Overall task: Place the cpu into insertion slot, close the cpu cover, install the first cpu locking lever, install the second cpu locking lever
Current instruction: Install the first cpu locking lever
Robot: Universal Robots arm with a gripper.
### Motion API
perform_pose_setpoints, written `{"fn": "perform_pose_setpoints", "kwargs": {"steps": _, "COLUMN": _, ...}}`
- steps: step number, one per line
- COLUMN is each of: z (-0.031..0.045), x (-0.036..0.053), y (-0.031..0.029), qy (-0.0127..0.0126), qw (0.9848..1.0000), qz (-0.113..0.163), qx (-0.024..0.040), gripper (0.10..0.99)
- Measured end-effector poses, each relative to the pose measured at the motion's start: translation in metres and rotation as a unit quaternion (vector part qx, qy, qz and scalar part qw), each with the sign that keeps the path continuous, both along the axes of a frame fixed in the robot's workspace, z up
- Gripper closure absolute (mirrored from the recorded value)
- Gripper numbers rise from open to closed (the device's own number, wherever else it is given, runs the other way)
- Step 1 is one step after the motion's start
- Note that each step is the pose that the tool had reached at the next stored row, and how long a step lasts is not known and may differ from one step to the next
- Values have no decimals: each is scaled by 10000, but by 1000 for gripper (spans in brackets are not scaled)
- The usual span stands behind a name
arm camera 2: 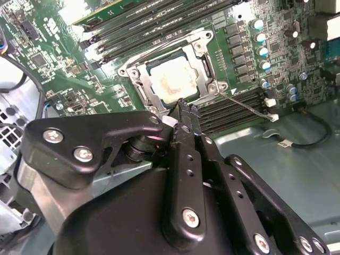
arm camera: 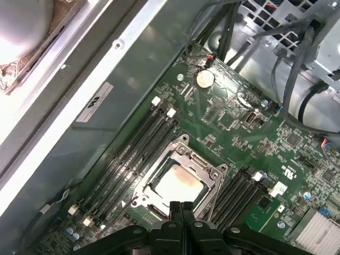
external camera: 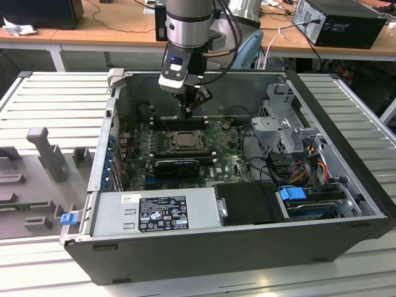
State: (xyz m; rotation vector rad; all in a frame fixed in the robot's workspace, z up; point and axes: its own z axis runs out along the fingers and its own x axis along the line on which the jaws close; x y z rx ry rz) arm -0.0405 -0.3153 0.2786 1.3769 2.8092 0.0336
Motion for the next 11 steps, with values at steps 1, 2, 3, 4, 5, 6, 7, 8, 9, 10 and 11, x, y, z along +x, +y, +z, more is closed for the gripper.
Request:
{"fn": "perform_pose_setpoints", "kwargs": {"steps": 1, "z": 0, "x": 0, "y": 0, "qy": 0, "qw": 10000, "qz": 59, "qx": 0, "gripper": 980}}
{"fn": "perform_pose_setpoints", "kwargs": {"steps": 2, "z": 0, "x": 0, "y": 0, "qy": 0, "qw": 9999, "qz": 116, "qx": 0, "gripper": 980}}
{"fn": "perform_pose_setpoints", "kwargs": {"steps": 3, "z": 0, "x": 0, "y": 0, "qy": 0, "qw": 9999, "qz": 162, "qx": 0, "gripper": 980}}
{"fn": "perform_pose_setpoints", "kwargs": {"steps": 4, "z": 0, "x": 0, "y": 0, "qy": 0, "qw": 9998, "qz": 187, "qx": 0, "gripper": 980}}
{"fn": "perform_pose_setpoints", "kwargs": {"steps": 5, "z": 0, "x": 0, "y": 0, "qy": 0, "qw": 9997, "qz": 225, "qx": 0, "gripper": 980}}
{"fn": "perform_pose_setpoints", "kwargs": {"steps": 6, "z": 0, "x": 0, "y": 0, "qy": 0, "qw": 9997, "qz": 258, "qx": 0, "gripper": 980}}
{"fn": "perform_pose_setpoints", "kwargs": {"steps": 7, "z": 0, "x": 0, "y": 0, "qy": 0, "qw": 9996, "qz": 291, "qx": 0, "gripper": 980}}
{"fn": "perform_pose_setpoints", "kwargs": {"steps": 8, "z": 0, "x": 0, "y": 0, "qy": 0, "qw": 9994, "qz": 338, "qx": 0, "gripper": 980}}
{"fn": "perform_pose_setpoints", "kwargs": {"steps": 9, "z": 0, "x": 0, "y": 0, "qy": 0, "qw": 9993, "qz": 384, "qx": 0, "gripper": 980}}
{"fn": "perform_pose_setpoints", "kwargs": {"steps": 10, "z": 0, "x": 0, "y": 0, "qy": 0, "qw": 9990, "qz": 450, "qx": 0, "gripper": 980}}
{"fn": "perform_pose_setpoints", "kwargs": {"steps": 11, "z": 0, "x": 0, "y": 0, "qy": 0, "qw": 9988, "qz": 486, "qx": 0, "gripper": 980}}
